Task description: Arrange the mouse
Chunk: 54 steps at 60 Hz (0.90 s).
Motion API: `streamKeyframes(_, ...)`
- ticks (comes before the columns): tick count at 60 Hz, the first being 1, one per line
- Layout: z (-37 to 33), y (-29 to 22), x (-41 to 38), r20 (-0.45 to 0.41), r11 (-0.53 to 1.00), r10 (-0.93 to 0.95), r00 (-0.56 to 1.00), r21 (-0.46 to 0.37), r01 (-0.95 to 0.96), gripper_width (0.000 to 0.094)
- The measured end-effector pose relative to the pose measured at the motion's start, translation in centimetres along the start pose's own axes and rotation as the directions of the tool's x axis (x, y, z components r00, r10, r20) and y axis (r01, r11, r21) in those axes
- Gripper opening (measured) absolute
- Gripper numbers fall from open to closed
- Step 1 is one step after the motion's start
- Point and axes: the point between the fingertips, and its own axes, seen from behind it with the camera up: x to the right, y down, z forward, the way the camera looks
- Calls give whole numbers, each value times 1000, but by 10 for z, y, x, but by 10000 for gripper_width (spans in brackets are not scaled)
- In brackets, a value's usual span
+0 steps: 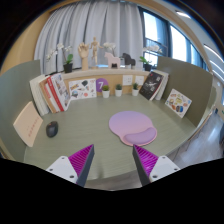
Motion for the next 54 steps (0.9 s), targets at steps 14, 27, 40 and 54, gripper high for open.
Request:
streamKeyframes(14,29,68,-141,180,984,-93,979,-131,117,777)
streamKeyframes(27,70,79,-235,269,962,-168,948,-164,217,777)
streamKeyframes(40,127,44,-289,285,967,-163,945,-144,210,769)
streamKeyframes(54,177,8,-326,298,966,-169,940,-137,218,698)
